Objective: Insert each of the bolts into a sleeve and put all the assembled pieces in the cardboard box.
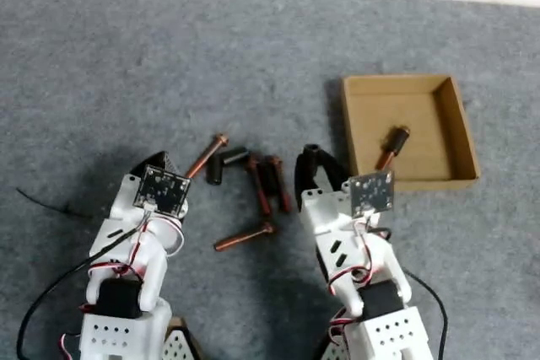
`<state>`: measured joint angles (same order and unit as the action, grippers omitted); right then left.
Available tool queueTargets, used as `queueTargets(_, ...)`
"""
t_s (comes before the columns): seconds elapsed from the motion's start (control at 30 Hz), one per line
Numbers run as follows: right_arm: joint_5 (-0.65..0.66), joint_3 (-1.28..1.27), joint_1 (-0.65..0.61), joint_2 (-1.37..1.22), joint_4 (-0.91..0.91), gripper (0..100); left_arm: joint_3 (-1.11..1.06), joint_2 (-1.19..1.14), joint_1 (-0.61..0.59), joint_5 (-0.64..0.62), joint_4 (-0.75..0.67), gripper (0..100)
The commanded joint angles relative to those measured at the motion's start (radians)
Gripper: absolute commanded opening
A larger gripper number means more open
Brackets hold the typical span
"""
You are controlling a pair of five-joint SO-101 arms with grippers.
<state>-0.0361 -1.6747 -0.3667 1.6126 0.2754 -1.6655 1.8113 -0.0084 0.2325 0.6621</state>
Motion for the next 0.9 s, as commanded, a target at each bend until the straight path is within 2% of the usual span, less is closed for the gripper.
queueTargets(0.0,0.009,-0.07,0.01,0.056,0.036,0.4,0.056,0.01,0.019,0.008,-0.051,2)
queueTargets(0.3,0.009,-0.073,0.01,0.077,0.036,0.4,0.074,0.007,0.048,0.006,-0.055,3)
queueTargets(0.4,0.009,-0.073,0.01,0.077,0.036,0.4,0.143,-0.074,0.047,0.006,-0.055,3)
queueTargets(0.5,0.009,-0.073,0.01,0.077,0.036,0.4,0.262,-0.288,0.048,0.005,-0.084,3)
queueTargets(0.77,0.009,-0.073,0.007,0.077,0.036,0.4,0.679,-1.147,0.176,0.002,-0.127,3)
queueTargets(0.87,0.009,-0.073,0.005,0.077,0.036,0.4,0.829,-1.402,0.194,0.002,-0.121,4)
